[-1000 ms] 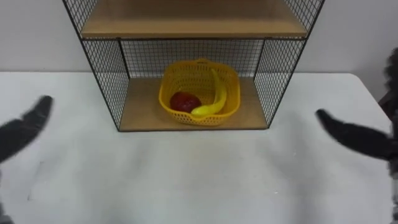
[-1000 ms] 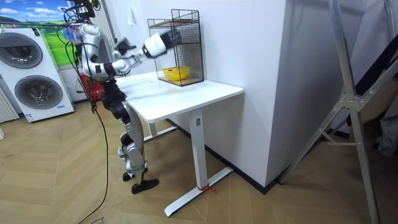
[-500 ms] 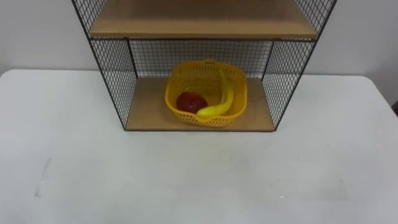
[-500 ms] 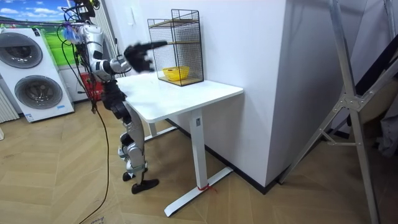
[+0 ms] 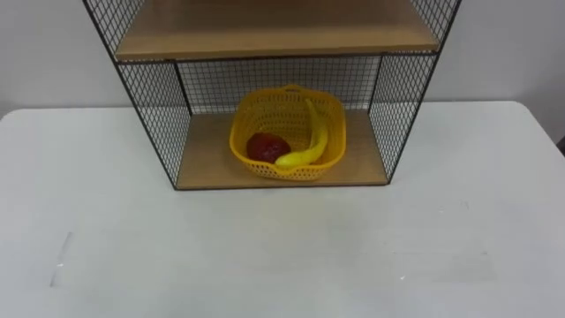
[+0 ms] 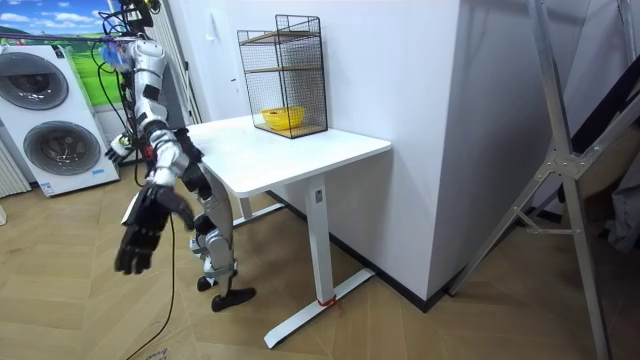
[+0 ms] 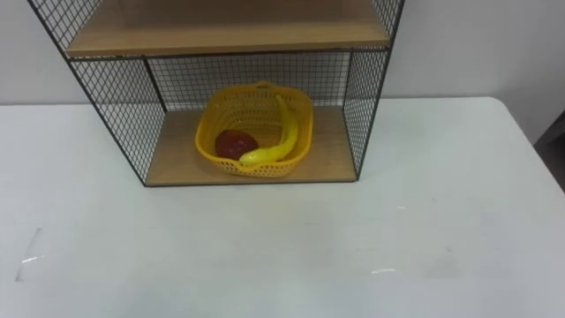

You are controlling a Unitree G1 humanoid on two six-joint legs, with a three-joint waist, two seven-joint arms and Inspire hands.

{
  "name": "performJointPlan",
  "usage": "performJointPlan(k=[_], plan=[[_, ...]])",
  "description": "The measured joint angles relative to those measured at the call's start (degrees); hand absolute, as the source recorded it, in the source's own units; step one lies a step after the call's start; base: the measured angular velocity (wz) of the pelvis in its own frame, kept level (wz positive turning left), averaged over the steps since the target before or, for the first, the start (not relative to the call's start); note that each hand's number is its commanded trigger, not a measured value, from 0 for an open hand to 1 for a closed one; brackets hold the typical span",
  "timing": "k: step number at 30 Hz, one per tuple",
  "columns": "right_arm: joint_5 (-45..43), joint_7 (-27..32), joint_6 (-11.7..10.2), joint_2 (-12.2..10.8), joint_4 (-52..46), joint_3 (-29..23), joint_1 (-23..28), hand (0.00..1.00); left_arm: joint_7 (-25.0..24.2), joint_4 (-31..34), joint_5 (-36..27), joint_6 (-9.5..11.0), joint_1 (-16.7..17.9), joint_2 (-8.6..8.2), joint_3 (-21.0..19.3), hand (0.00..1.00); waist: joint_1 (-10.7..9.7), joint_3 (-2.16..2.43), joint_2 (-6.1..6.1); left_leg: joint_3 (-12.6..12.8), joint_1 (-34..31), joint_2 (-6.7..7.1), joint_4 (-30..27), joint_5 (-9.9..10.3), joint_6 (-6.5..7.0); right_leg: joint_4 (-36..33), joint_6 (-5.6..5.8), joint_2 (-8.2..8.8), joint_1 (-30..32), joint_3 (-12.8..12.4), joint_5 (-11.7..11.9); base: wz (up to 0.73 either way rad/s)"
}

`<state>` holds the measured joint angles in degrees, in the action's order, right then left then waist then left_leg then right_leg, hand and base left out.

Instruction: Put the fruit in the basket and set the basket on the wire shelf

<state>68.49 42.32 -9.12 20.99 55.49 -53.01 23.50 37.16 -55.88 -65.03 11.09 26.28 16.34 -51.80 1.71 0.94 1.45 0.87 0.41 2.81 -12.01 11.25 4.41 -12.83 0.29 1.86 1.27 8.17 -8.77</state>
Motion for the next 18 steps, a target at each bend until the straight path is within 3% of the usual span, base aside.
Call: performJointPlan(k=[1,4,7,9,14,16,18], plan=[[-1.0,-0.4,0.0,-1.5,3.4,0.9,-0.6,0.00,-1.1,-2.3,0.0,-0.1,-0.1,-1.77,0.3,0.00,-0.2,-0.01,0.01,-0.1,0.1,-0.09,-0.4,0.2,-0.14,0.0,-0.17,-0.04,-0.2,0.2,-0.2,0.04],[-3.5,-1.1,0.0,-4.7,9.9,3.8,-3.6,0.00,-5.0,-8.5,0.7,-0.6,-1.2,-4.88,2.8,0.00,-0.8,-0.02,-0.07,-0.2,0.1,-0.27,-1.6,0.8,-0.26,-0.4,-0.43,-0.10,-0.6,0.4,-0.4,0.00],[-5.6,-1.8,0.5,-6.4,13.2,8.6,-5.5,0.00,-7.9,-10.6,3.7,-2.1,-2.2,-6.41,5.2,0.00,-1.0,-0.05,-0.44,-0.4,0.2,-0.19,-1.8,0.7,-0.30,-0.7,-0.26,-0.03,-0.8,0.4,-0.3,0.02],[-11.1,-2.0,1.3,-7.4,13.9,13.6,-7.7,0.00,-10.5,-10.6,10.5,-3.4,-3.2,-7.68,8.5,0.00,-1.1,-0.08,-0.57,-0.3,0.4,-0.15,-1.8,0.7,-0.33,-0.8,-0.09,-0.04,-0.9,0.2,0.0,-0.02],[-27.4,-7.5,5.5,-7.5,15.7,23.9,-11.7,0.00,-16.8,-10.5,27.9,-6.5,-5.1,-7.85,18.9,0.00,-1.2,-0.18,-0.91,-0.5,2.9,-0.07,-0.8,0.6,-0.34,0.4,-0.09,-0.11,-3.2,0.3,0.2,0.01],[-37.2,-10.8,7.5,-7.8,15.8,31.5,-13.7,0.00,-18.8,-10.2,37.5,-8.7,-7.7,-8.15,24.0,0.00,-0.6,-0.39,-1.15,-0.3,3.1,-0.13,-0.6,0.6,-0.33,0.7,-0.14,-0.31,-3.2,0.0,0.4,-0.08],[-44.5,-13.8,8.5,-7.9,16.4,36.0,-14.6,0.00,-20.1,-9.1,43.8,-10.0,-9.9,-8.70,27.3,0.00,-0.3,-0.48,-1.39,-0.4,3.1,-0.16,-0.6,0.6,-0.30,1.2,-0.41,-0.40,-3.4,0.0,0.9,-0.03]])
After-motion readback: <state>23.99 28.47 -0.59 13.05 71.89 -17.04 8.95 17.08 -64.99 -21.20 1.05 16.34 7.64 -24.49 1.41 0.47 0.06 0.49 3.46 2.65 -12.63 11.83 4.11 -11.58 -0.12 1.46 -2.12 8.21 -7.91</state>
